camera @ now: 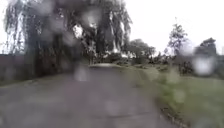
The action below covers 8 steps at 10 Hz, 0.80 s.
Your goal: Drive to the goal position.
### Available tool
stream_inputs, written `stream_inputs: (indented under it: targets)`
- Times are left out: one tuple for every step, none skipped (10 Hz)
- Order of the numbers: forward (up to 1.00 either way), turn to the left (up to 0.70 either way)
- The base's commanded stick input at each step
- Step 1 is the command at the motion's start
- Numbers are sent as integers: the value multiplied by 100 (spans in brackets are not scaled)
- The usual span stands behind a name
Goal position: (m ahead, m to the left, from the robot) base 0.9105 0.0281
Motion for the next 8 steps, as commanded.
stream_inputs:
  targets:
    - [100, 0]
    - [100, 0]
    - [100, 0]
    - [100, 0]
    - [100, 0]
    - [100, 0]
    - [48, 0]
    - [28, 0]
